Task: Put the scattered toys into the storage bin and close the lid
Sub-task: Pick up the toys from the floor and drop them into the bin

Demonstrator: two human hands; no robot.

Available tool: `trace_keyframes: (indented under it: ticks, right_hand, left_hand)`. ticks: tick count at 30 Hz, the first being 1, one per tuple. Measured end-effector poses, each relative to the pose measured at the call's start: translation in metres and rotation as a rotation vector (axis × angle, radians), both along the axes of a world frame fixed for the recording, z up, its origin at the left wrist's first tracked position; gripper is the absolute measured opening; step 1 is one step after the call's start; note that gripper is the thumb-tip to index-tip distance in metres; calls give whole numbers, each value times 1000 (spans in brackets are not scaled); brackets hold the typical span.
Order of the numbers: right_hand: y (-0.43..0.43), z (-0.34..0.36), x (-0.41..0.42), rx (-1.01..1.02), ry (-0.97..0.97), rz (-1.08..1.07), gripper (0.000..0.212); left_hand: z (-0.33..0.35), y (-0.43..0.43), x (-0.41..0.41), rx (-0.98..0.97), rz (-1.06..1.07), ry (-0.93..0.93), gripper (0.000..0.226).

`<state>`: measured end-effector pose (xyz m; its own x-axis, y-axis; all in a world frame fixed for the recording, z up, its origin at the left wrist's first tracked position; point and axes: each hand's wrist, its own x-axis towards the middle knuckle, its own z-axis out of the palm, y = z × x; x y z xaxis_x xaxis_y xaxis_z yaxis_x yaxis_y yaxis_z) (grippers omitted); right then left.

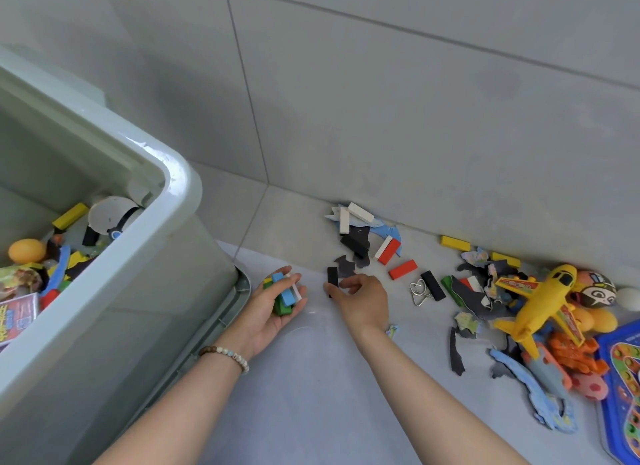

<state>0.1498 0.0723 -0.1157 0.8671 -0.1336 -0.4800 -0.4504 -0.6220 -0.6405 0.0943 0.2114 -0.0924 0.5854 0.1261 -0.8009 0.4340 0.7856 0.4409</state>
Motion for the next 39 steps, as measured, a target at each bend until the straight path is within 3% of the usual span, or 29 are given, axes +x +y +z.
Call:
trace_keyframes:
  ticks: [7,11,15,17,20,22,26,32,36,39]
  right_hand:
    - [-11,1,1,0,10,-28,20]
    - [-11,23,-1,302,40,-108,13]
    - [-10,45,-5,468,95,55,18]
    - [-20,46,2,434,76,34,23]
    - [-54,36,22,260,-116,-73,25]
    - [-77,25,34,124,-222,-34,34]
    - [-94,2,49,5,-226,101,57]
    - [-85,-13,53,-181,-260,109,55]
    - [-77,7,48,123,-274,-19,53]
    - [-63,39,35,374,-310,198,52]
  left_hand:
    - [2,-1,-1,3,-15,-22,18]
    - [2,-8,5,-52,-9,-37,41]
    - [4,-23,14,-100,-102,-60,60]
    - [6,-31,19,-92,-114,-64,50]
    - [9,-40,25,-34,-143,-34,27]
    - [9,-44,29,-17,-168,-21,23]
    - [9,-48,33,-22,-154,-2,25]
    - [7,-53,34,-28,-192,-25,14]
    - [6,-51,37,-17,-237,-43,22]
    - [7,-50,42,-66,-258,-61,40]
